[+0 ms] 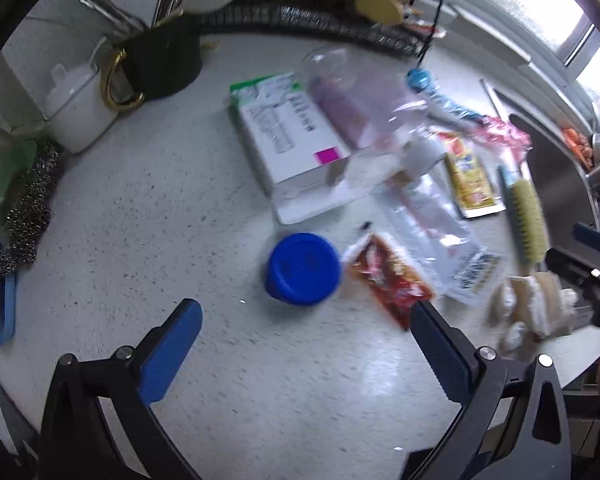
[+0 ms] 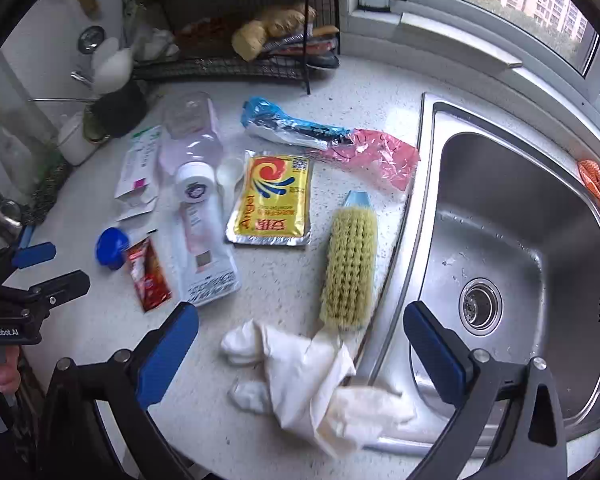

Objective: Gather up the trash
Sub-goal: 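Grasp the blue bottle cap with the left tool while the right tool grasps the yellow scrub brush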

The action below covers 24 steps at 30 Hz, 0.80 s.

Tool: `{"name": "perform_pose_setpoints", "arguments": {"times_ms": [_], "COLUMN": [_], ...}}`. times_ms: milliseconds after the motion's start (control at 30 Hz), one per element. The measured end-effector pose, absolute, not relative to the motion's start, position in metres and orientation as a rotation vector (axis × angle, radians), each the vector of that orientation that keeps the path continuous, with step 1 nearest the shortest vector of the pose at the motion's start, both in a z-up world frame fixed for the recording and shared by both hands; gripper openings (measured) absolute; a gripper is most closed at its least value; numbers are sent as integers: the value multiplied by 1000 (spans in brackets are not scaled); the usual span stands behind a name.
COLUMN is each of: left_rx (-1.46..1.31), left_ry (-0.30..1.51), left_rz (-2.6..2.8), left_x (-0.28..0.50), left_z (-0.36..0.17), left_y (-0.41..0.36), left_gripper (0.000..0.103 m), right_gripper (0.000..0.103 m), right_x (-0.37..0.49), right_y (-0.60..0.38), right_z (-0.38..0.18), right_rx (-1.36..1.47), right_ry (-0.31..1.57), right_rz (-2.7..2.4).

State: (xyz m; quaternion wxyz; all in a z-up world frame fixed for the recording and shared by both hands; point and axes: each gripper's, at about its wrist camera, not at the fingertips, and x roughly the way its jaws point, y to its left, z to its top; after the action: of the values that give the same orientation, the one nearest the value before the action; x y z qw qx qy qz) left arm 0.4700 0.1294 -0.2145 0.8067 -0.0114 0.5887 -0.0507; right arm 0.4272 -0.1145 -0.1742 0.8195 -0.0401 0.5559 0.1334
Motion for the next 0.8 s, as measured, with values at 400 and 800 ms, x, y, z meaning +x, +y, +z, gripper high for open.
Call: {"name": "perform_pose_setpoints", "arguments": {"times_ms": [400,800], "left_rx": [41,29], "left_ry": [1297,1309], "left_rz": [-98,-98], "left_x": [504,517], "left_z": [-252,-240], "left_y": [139,142], "left_gripper": [98,43], "right_gripper": [103,88], "right_x": [451,480], "right_y": [-127,-122], "right_z": [-203,-223], "right_rx": [-101,-131], "right_ry": [1266,1340], "right_rz": [178,166]}}
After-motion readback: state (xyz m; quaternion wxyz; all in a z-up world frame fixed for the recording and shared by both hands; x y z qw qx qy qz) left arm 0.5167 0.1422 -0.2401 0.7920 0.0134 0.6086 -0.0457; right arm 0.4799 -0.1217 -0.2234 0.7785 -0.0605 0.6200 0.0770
